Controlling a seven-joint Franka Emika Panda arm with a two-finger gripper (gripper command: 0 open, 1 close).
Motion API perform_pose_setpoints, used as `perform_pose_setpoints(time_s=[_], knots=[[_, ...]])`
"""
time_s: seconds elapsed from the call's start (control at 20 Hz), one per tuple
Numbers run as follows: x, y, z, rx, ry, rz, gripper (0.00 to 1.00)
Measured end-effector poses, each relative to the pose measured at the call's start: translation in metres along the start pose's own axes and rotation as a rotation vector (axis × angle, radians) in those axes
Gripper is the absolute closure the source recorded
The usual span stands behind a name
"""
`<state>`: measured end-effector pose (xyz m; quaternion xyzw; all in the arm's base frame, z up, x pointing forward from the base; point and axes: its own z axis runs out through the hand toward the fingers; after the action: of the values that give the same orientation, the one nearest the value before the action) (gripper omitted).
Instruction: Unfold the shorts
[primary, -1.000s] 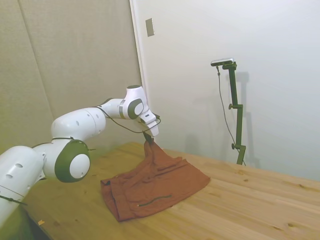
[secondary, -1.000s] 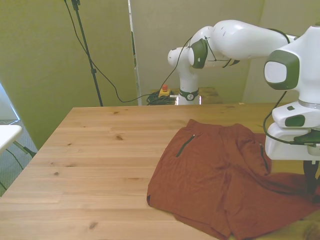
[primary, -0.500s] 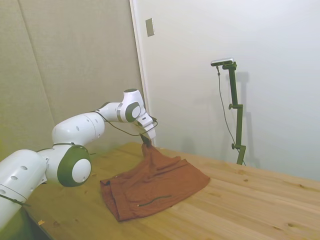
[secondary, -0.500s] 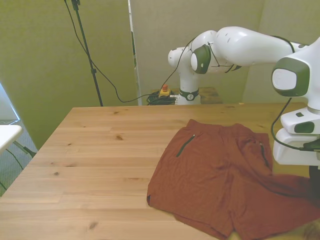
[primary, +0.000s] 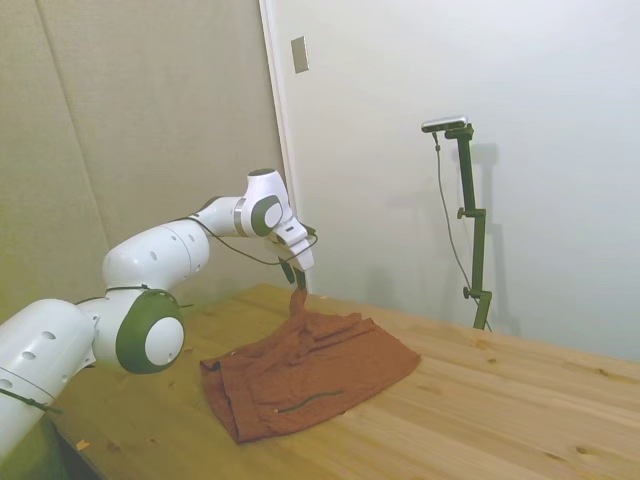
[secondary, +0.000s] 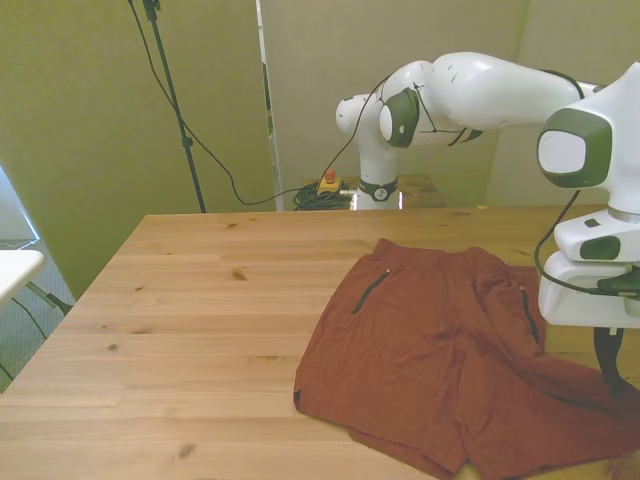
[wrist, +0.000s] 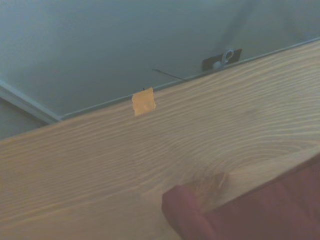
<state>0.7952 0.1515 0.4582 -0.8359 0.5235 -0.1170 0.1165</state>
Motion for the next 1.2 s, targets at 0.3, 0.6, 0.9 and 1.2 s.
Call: perform_pose_setpoints(time_s=[0.3,0.6,0.9,1.2], knots=[[0.01,0.011,-0.024,-0.104,0.071,0.035,0.0],[0.034,0.028,-0.032,-0.183,0.063,0.051,0.0],[0.033,0.027,-0.034,-0.181,0.047,0.004,0.0],[0.071,0.037,-0.047,-0.156,0.045,-0.024,0.0]])
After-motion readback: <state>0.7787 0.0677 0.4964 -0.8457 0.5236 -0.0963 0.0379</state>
